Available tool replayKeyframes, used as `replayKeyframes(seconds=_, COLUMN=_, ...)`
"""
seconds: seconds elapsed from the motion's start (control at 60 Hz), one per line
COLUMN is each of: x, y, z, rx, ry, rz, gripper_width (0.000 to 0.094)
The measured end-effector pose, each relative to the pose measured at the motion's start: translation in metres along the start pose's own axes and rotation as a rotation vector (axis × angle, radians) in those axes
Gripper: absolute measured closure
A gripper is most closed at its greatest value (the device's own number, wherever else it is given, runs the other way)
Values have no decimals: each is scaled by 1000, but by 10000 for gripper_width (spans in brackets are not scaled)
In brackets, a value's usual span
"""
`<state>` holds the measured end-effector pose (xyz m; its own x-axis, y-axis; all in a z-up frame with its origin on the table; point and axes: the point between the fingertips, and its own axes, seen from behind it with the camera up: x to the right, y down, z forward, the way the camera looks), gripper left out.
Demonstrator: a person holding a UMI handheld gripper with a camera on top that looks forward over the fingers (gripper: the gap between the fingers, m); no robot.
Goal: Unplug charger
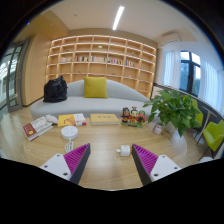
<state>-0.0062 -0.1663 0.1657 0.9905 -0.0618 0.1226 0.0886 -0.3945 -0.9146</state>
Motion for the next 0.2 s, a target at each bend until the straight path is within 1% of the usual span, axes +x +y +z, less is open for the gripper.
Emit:
replayKeyframes(seconds=0.083, x=-7, y=4, z=-15, rx=0, ry=-31, rz=16, gripper_width=81)
replayKeyframes(seconds=0.2, x=-7, y=13, z=-23, rx=-18, ry=-37, rz=30, gripper_width=82)
